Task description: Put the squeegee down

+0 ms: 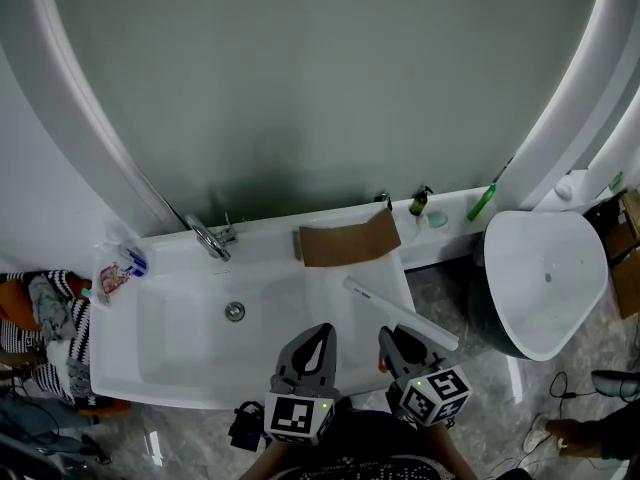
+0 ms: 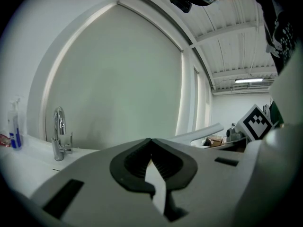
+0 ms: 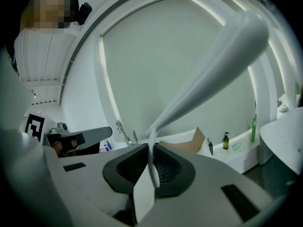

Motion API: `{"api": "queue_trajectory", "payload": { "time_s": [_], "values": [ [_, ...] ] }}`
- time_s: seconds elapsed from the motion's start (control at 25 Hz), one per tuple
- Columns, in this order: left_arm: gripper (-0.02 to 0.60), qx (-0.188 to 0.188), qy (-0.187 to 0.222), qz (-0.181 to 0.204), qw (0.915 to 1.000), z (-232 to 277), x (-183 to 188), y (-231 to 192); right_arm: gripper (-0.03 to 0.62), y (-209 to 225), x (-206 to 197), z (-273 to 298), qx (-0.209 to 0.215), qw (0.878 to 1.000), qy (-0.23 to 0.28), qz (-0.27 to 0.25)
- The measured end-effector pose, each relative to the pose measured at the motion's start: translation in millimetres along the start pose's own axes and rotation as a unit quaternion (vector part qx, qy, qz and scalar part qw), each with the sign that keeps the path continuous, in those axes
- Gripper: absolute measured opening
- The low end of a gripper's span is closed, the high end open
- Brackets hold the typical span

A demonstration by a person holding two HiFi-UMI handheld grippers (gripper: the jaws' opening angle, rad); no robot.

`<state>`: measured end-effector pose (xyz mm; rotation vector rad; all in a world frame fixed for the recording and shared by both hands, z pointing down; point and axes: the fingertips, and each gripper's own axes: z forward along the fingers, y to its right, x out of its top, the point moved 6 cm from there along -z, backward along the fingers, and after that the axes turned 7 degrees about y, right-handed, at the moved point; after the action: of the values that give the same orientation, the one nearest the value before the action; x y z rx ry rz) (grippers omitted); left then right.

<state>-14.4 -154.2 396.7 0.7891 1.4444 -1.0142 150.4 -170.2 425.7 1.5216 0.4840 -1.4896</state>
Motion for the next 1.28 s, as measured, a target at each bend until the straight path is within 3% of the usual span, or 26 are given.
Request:
{"api": "queue_trajectory", "payload": {
  "time_s": [0.28,0.6,1.28],
  "values": [
    [0.005,0.004,-0.007,-0.005,1.0,1,-4,-5,0.052,1,-6,5,0.003,1.0,-0.021,0.009],
    [0.005,0.012,-0.009,-0.014,0.9998,-1,-4,-12,0.051,3,-17,17,0.019,0.998,-0.04,0.053],
    [0.005,0.031,-0.01,-0.015,0.9994,8,-4,-27,0.052,60,-52,98,0.004,0.989,-0.114,0.096]
  ]
}}
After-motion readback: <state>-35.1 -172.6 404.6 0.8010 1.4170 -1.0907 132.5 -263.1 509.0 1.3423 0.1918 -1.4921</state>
